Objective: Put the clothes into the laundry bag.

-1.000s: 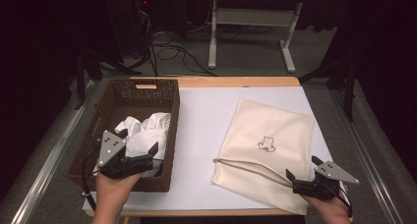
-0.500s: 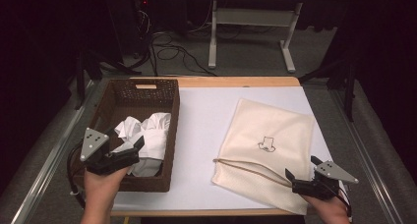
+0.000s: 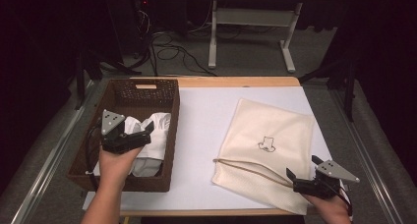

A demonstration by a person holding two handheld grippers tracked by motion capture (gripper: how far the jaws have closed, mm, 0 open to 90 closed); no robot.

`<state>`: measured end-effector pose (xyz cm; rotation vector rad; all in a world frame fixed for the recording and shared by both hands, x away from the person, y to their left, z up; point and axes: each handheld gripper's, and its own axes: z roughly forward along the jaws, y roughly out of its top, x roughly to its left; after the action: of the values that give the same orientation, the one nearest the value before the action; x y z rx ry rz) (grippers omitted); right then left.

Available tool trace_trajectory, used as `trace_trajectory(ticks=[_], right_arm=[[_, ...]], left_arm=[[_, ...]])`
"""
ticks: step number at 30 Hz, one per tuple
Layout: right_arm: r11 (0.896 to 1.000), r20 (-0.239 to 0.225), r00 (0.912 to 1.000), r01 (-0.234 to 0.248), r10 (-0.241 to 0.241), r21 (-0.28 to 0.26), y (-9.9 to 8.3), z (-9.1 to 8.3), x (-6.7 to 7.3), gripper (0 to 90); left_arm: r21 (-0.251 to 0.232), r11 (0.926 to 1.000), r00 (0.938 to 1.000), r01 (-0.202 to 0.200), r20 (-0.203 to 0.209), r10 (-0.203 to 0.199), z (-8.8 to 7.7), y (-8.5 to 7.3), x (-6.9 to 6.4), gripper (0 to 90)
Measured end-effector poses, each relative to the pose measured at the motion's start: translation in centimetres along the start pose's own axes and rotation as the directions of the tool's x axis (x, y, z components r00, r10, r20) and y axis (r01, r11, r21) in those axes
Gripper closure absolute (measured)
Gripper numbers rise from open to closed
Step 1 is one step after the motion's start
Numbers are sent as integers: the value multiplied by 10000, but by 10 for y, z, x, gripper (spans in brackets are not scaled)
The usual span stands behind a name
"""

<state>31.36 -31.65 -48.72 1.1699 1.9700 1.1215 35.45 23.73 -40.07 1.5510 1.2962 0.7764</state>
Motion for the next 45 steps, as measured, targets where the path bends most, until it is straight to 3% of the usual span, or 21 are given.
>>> trace_trajectory(ticks=[5,10,13,16,20,22,26,27,28,29,30,32,34,36,37,38,39,40,41,43,45], right_arm=[[10000,-7,10000,-12,12,2,0,0,0,3],[9999,-29,10000,-80,80,61,-1,1,0,3],[9995,-79,9996,-281,282,108,-2,2,-2,3],[9990,-99,9991,-405,407,175,-4,3,-3,3],[9993,-87,9993,-359,361,130,-3,2,-3,2],[9993,-84,9994,-341,342,130,-3,3,-3,3],[9993,-106,9994,-342,344,150,-3,3,-3,3],[9993,-110,9994,-336,338,145,-2,3,-3,3],[9994,-118,9995,-304,306,146,-2,3,-3,3],[9994,-127,9995,-293,295,166,-2,3,-2,3],[9994,-127,9995,-293,295,166,-2,3,-2,3],[9995,-148,9995,-281,283,170,-2,3,-1,3],[9997,-155,9997,-209,211,153,-2,3,-1,2],[9997,-160,9997,-189,192,172,-2,3,-1,3],[9997,-160,9997,-186,188,161,-2,3,-1,3],[9997,-160,9997,-186,188,161,-2,3,-1,3],[9997,-170,9997,-192,195,158,-2,3,-1,3],[9997,-170,9997,-192,195,158,-2,3,-1,3],[9996,-174,9996,-203,207,183,-2,4,-1,3],[9996,-180,9996,-204,207,184,-2,4,-1,3],[9997,-182,9996,-190,194,178,-2,4,-1,3]], left_arm=[[-171,9995,9996,279,-1,-279,13,4,2,27],[-128,9995,9995,304,-101,-305,20,7,3,33],[473,9987,9998,-167,-123,173,25,11,2,33],[1464,9888,9995,-307,150,289,28,17,5,22],[2680,9618,9983,-563,279,507,32,21,9,9],[3468,9355,9977,-681,235,639,35,20,11,7],[4283,9009,9975,-704,299,637,40,16,14,5],[4669,8816,9976,-687,413,559,44,14,14,5],[4846,8722,9976,-666,466,503,46,13,14,5],[5222,8508,9980,-585,494,383,51,10,15,5],[5421,8384,9981,-565,497,351,53,8,14,5],[6018,7959,9974,-662,621,361,62,3,13,5],[6426,7634,9970,-664,740,243,69,-2,13,5],[6865,7250,9971,-553,761,40,76,-7,15,5],[7208,6923,9972,-346,713,-245,83,-13,17,3],[7208,6923,9972,-346,713,-245,83,-13,17,0],[7527,6580,9960,-212,730,-515,88,-17,20,0],[7689,6390,9953,-191,753,-608,90,-19,21,0],[7902,6127,9943,-99,730,-780,94,-24,23,0],[8043,5942,9925,33,700,-1002,99,-28,24,0],[8139,5806,9913,226,569,-1184,103,-34,26,0]])
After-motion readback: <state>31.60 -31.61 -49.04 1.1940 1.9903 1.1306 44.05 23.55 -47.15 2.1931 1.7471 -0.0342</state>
